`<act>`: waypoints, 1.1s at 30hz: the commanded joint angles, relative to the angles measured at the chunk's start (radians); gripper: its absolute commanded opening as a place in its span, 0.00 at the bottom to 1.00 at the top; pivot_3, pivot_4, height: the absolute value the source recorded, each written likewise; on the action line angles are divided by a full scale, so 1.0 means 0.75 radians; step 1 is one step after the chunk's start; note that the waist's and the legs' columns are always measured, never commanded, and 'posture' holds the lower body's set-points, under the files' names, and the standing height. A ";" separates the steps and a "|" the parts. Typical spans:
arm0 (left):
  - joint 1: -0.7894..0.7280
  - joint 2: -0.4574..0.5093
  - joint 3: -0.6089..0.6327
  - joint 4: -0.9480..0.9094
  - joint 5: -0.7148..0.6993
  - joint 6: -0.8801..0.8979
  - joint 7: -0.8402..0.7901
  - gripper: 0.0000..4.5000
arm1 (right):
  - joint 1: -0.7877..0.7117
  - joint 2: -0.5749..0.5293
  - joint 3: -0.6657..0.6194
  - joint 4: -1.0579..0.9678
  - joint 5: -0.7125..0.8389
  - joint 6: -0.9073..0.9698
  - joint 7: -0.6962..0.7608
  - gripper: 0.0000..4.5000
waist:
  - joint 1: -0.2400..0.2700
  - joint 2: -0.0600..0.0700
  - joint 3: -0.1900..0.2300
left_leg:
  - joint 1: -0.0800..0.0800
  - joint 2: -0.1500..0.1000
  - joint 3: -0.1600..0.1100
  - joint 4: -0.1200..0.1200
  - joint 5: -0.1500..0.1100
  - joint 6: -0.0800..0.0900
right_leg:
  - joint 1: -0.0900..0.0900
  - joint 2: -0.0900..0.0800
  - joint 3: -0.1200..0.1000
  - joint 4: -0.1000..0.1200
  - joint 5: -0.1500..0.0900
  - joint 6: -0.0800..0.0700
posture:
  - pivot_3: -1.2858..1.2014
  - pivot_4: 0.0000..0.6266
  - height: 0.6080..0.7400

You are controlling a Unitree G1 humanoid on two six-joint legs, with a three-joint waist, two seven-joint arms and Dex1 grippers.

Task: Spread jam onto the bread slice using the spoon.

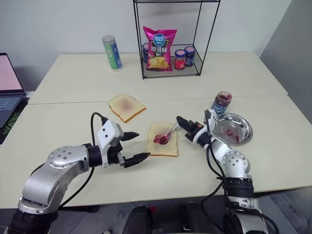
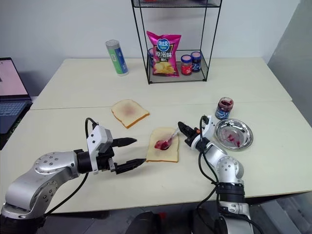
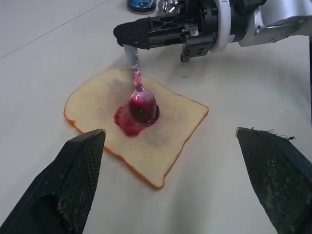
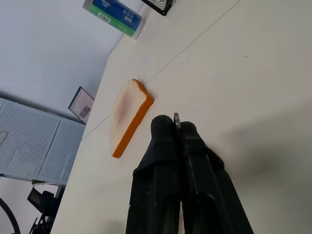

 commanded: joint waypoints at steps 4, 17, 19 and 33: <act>-0.019 0.010 0.005 -0.006 0.000 -0.030 -0.006 1.00 | -0.004 -0.025 -0.040 -0.125 0.073 0.070 -0.044 0.00 | -0.001 0.000 0.000 | 0.000 0.000 0.000 0.000 0.000 0.000 | 0.000 0.000 0.000 0.000 0.000 0.000 | 0.52 0.24 1.00; -0.017 0.010 0.007 -0.010 -0.003 -0.034 0.001 1.00 | -0.111 0.112 -0.098 -0.090 0.235 0.058 -0.166 0.00 | -0.006 0.000 0.000 | 0.000 0.001 0.000 0.000 0.000 0.000 | -0.001 0.000 0.000 0.000 0.000 0.000 | 0.52 0.24 1.00; -0.020 0.011 0.008 -0.010 -0.004 -0.031 0.002 1.00 | -0.114 0.123 -0.076 -0.055 0.205 0.040 -0.146 0.00 | -0.006 0.000 0.000 | 0.000 0.001 0.000 -0.001 0.000 0.000 | -0.001 0.000 0.000 0.000 0.000 0.000 | 0.52 0.24 1.00; -0.018 0.013 0.008 -0.014 -0.005 -0.030 0.002 1.00 | -0.028 0.065 0.035 0.014 0.040 0.007 -0.009 0.00 | -0.006 0.000 0.000 | -0.001 0.000 0.000 -0.001 0.000 0.000 | -0.001 0.000 0.000 -0.001 0.000 0.000 | 0.52 0.24 1.00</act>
